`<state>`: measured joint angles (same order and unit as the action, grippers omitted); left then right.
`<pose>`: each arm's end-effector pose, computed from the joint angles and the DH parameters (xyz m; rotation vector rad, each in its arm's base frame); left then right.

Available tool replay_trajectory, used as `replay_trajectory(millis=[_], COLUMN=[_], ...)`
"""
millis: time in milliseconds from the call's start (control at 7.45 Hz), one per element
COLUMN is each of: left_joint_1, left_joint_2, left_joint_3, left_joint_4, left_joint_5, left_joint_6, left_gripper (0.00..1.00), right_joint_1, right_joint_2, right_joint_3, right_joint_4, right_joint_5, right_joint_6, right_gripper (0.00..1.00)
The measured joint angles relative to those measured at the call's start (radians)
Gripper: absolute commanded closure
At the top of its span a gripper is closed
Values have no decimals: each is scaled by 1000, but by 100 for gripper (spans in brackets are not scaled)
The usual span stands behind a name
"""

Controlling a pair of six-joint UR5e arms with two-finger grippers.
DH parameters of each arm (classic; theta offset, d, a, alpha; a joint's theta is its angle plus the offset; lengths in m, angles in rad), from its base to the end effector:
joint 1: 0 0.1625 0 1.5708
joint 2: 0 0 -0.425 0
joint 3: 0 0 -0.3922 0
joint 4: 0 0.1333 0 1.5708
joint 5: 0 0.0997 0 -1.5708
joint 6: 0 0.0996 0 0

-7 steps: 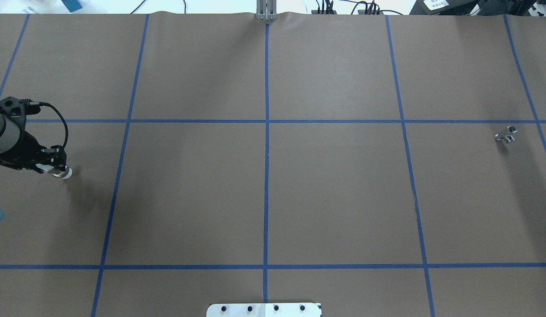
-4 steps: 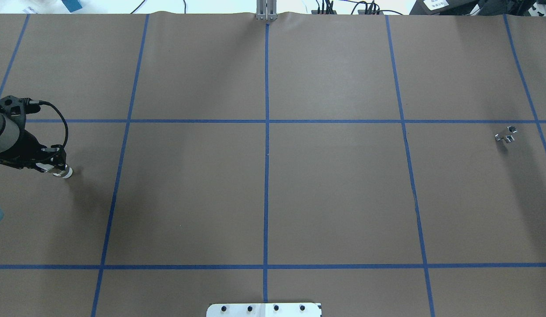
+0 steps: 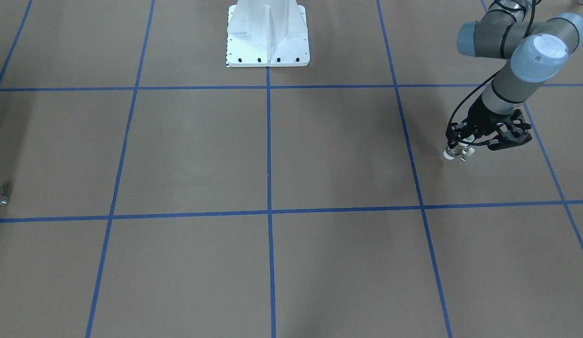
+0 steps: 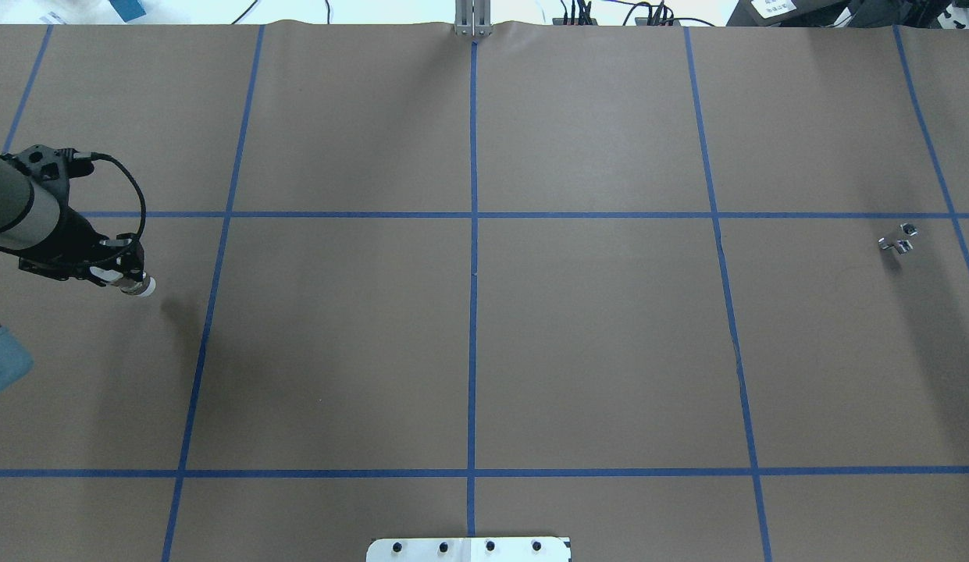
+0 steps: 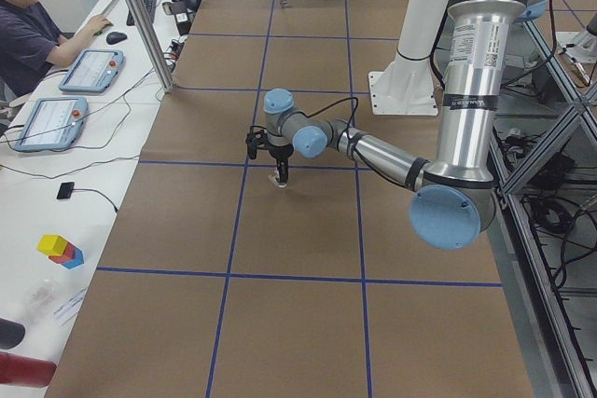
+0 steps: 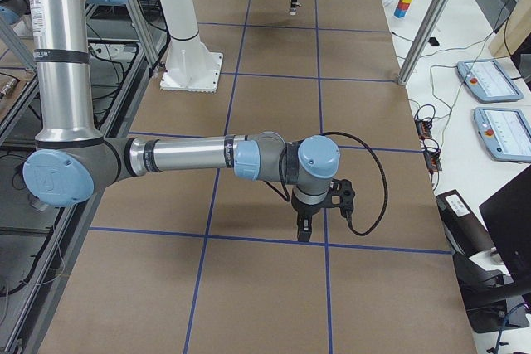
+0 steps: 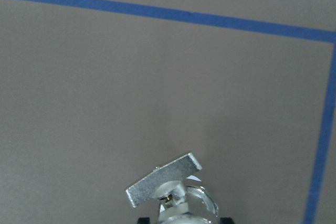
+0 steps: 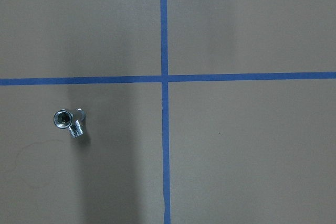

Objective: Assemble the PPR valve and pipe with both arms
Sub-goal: 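Carry the valve with the left gripper to the table center and set it upright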

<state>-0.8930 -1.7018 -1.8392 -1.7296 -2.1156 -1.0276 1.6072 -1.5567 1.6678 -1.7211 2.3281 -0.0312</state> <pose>0.2791 -0.4769 0.4508 -0.0414 0.7591 -0.1808 0.0828 -0.4899 0.6202 -0.0117 -0.7580 0.0198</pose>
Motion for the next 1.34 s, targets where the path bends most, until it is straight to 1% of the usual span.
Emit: replay_trajectory(millis=[268,402,537,671,939,1073,1207,1341], left_joint_1=[23,73,132,179,247,262,267,269], left_joint_2=[-182,-281,-400,-521,-761,-855,-911,-937], left_joint_3=[-38,-33,5,78,301,418,518,591], left_joint_4=[248,345,419,456,463,432,374,312], left_joint_5=[7,10,10,10,29,36,41,48], left_joint_6=[-25,-63,-112,-161,-233,-250,-258,-262], left_gripper=[100,100,100,100,100,100,100,100], right_joint_1=[0,0,0,0,0,0,0,0], right_joint_2=[-11,-14,-16,-19,-21,-21,-21,-21], right_joint_3=[0,-4,-9,-13,-13,-10,-8,-6], right_joint_4=[0,2,8,15,19,20,20,20], right_joint_5=[-2,-2,-1,1,4,5,6,7], right_joint_6=[0,0,0,0,1,1,2,2], right_gripper=[0,0,0,0,0,0,0,0])
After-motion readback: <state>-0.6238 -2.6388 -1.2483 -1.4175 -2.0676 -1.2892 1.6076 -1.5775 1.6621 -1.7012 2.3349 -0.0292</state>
